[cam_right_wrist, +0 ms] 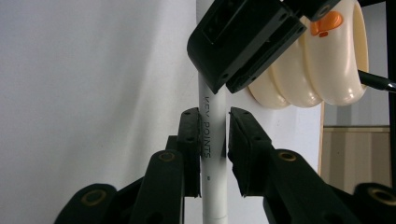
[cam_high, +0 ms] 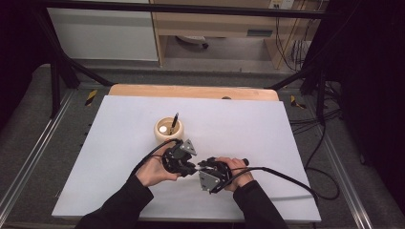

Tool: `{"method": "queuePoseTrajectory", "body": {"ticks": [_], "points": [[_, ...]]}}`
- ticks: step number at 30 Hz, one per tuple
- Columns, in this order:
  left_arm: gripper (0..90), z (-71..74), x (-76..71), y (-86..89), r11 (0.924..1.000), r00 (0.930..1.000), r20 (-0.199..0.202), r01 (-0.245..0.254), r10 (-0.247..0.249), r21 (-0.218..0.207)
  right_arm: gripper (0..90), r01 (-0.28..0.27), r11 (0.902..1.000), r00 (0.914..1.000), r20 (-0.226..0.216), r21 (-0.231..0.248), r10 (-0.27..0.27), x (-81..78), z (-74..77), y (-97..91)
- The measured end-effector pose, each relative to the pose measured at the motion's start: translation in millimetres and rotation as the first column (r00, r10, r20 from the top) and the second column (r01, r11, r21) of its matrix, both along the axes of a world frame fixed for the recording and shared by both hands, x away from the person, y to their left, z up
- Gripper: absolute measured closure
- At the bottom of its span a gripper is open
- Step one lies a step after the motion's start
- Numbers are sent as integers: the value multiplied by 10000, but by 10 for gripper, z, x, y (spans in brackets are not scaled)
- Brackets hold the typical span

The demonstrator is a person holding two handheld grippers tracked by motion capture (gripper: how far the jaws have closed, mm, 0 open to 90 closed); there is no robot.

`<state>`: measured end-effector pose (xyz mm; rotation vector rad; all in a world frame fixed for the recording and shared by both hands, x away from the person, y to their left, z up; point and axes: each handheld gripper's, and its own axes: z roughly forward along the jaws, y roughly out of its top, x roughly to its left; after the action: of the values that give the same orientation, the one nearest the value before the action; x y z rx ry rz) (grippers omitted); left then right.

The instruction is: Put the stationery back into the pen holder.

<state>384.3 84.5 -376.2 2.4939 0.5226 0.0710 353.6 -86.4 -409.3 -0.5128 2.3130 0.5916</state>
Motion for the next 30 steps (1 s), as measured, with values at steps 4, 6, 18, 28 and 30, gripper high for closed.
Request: {"method": "queuePoseTrajectory", "body": {"ticks": [4,6,18,28,30], "points": [[783,3,1,6,10000,10000,-29,-23,23,-33,783,-51,10000,10000,1,-45,51,-4,-4,-1],[782,2,0,6,10000,10000,23,31,-31,-28,785,-57,10000,10000,-17,-58,57,-5,-4,0],[632,56,-35,164,9981,9956,935,-53,110,-606,789,418,9991,9991,-112,97,-417,52,32,-30],[352,34,-110,571,9896,9797,1706,-866,1056,-1148,789,1422,9888,9876,-729,453,-1387,158,59,-100],[310,5,-124,661,9879,9754,1800,-1083,1271,-1108,789,1658,9843,9826,-950,605,-1597,175,61,-118]]}}
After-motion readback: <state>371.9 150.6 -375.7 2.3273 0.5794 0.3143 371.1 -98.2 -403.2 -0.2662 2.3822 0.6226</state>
